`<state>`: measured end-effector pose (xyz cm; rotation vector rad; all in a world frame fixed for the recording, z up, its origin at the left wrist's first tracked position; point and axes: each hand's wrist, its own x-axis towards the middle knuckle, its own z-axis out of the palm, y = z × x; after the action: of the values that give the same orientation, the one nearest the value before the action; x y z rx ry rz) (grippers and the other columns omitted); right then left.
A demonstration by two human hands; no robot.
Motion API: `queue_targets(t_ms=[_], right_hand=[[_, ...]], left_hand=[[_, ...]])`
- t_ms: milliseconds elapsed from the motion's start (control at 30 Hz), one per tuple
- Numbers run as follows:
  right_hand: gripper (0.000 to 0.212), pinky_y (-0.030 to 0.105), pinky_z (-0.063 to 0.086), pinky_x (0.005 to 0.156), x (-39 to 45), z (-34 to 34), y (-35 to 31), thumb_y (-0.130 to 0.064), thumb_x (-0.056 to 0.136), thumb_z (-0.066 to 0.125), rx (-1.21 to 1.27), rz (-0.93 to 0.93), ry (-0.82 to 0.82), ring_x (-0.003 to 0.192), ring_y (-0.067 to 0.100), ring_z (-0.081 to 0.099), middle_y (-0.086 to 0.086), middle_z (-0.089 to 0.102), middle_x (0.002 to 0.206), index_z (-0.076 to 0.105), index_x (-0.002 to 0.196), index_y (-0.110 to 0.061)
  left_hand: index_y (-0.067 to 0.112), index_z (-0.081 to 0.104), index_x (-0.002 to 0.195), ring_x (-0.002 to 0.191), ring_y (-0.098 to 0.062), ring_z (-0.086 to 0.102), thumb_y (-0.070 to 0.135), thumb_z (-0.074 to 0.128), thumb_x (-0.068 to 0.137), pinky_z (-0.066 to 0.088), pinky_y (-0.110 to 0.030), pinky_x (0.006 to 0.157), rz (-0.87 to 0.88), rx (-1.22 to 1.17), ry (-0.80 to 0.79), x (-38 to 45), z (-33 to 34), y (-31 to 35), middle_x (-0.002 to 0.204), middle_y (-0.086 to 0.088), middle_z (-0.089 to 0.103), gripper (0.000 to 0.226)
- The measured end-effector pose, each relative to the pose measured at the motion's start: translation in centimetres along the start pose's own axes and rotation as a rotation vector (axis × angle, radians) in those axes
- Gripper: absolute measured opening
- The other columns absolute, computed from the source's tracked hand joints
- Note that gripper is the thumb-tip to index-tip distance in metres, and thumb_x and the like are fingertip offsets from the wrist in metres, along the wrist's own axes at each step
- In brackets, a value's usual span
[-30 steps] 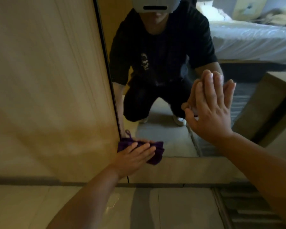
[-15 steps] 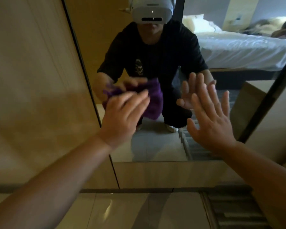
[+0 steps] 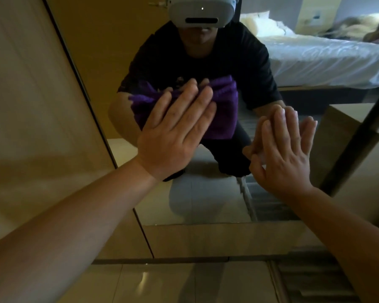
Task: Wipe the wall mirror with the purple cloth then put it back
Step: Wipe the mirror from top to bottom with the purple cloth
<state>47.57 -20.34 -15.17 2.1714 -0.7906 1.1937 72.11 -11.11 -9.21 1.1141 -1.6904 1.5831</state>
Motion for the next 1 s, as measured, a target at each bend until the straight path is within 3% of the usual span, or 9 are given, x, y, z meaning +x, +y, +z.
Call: queue_targets(t_ms=[100, 267, 400, 500, 600, 700, 800, 867, 1000], right_hand=[[0.073, 0.072, 0.01, 0.11, -0.2, 0.1, 0.0, -0.032, 0.096, 0.046, 0.017, 0.005, 0.007, 0.152, 0.025, -0.01, 0.0, -0.013, 0.165, 0.011, 0.157, -0.012], [0.072, 0.073, 0.012, 0.11, -0.2, 0.5, 0.0, -0.033, 0.097, 0.045, 0.023, 0.009, 0.031, 0.151, 0.023, -0.011, -0.001, -0.013, 0.165, 0.011, 0.157, -0.013], [0.068, 0.071, 0.01, 0.11, -0.2, 0.9, 0.3, -0.032, 0.097, 0.044, 0.006, 0.02, 0.065, 0.151, 0.023, -0.01, 0.011, 0.006, 0.163, 0.019, 0.155, -0.008], [0.068, 0.068, 0.008, 0.113, -0.1, 1.5, 0.3, -0.03, 0.095, 0.045, -0.024, -0.023, 0.149, 0.151, 0.025, -0.005, 0.003, -0.005, 0.165, 0.019, 0.154, -0.007], [0.073, 0.065, 0.005, 0.115, 0.0, 1.3, 0.3, -0.032, 0.095, 0.046, -0.044, -0.021, 0.124, 0.151, 0.025, -0.007, 0.0, -0.01, 0.164, 0.012, 0.156, -0.011], [0.072, 0.063, 0.003, 0.116, 0.0, 0.6, 0.1, -0.033, 0.096, 0.046, -0.047, 0.001, 0.062, 0.151, 0.026, -0.008, 0.007, 0.001, 0.163, 0.012, 0.156, -0.011], [0.069, 0.058, -0.003, 0.119, 0.0, -0.5, 0.4, -0.035, 0.099, 0.04, -0.085, 0.011, -0.077, 0.151, 0.025, -0.01, 0.013, 0.005, 0.163, 0.011, 0.157, -0.014], [0.07, 0.052, -0.009, 0.12, 0.0, -1.6, 0.6, -0.035, 0.1, 0.041, -0.088, -0.001, -0.165, 0.152, 0.025, -0.009, 0.01, 0.001, 0.164, 0.008, 0.157, -0.016], [0.075, 0.048, -0.009, 0.121, -0.1, -4.4, 1.1, -0.036, 0.096, 0.047, -0.015, -0.017, -0.24, 0.152, 0.026, -0.005, 0.011, 0.001, 0.165, 0.009, 0.158, -0.015]], left_hand=[[0.012, 0.046, 0.146, 0.142, -0.023, 0.036, 0.014, 0.052, 0.1, 0.024, -0.042, 0.119, 0.077, -0.005, -0.07, -4.2, 0.2, 1.2, 0.152, -0.006, 0.042, 0.046], [0.012, 0.04, 0.15, 0.143, -0.025, 0.036, 0.017, 0.045, 0.102, 0.027, -0.045, 0.116, 0.108, -0.077, -0.126, -12.6, 0.5, 5.0, 0.156, -0.005, 0.038, 0.049], [0.013, 0.03, 0.155, 0.149, -0.023, 0.023, 0.016, 0.039, 0.1, 0.008, -0.046, 0.123, 0.254, -0.072, -0.368, -23.0, 0.0, 9.1, 0.162, -0.004, 0.024, 0.055], [0.015, 0.033, 0.154, 0.15, -0.023, 0.019, 0.017, 0.039, 0.1, 0.006, -0.044, 0.124, 0.31, -0.141, -0.518, -27.5, -0.8, 11.1, 0.163, -0.003, 0.02, 0.054], [0.016, 0.037, 0.151, 0.15, -0.023, 0.018, 0.014, 0.031, 0.103, 0.012, -0.043, 0.121, 0.274, -0.218, -0.595, -26.3, -1.6, 11.2, 0.164, -0.001, 0.019, 0.049], [0.015, 0.045, 0.145, 0.139, -0.022, 0.041, 0.015, 0.036, 0.099, 0.027, -0.042, 0.111, 0.253, -0.317, -0.677, -24.1, -2.7, 10.6, 0.154, -0.001, 0.042, 0.047], [0.013, 0.057, 0.135, 0.118, -0.024, 0.06, 0.006, 0.031, 0.1, 0.039, -0.04, 0.095, 0.112, -0.421, -0.679, -20.3, -3.6, 10.7, 0.138, -0.003, 0.059, 0.044], [0.012, 0.061, 0.131, 0.113, -0.025, 0.062, 0.006, 0.028, 0.103, 0.042, -0.04, 0.09, 0.02, -0.425, -0.587, -16.5, -3.8, 10.3, 0.134, -0.004, 0.062, 0.043], [0.005, 0.06, 0.132, 0.117, -0.03, 0.057, -0.001, 0.052, 0.096, 0.044, -0.045, 0.09, -0.085, -0.43, -0.293, -5.4, -3.6, 7.3, 0.135, -0.011, 0.061, 0.037]])
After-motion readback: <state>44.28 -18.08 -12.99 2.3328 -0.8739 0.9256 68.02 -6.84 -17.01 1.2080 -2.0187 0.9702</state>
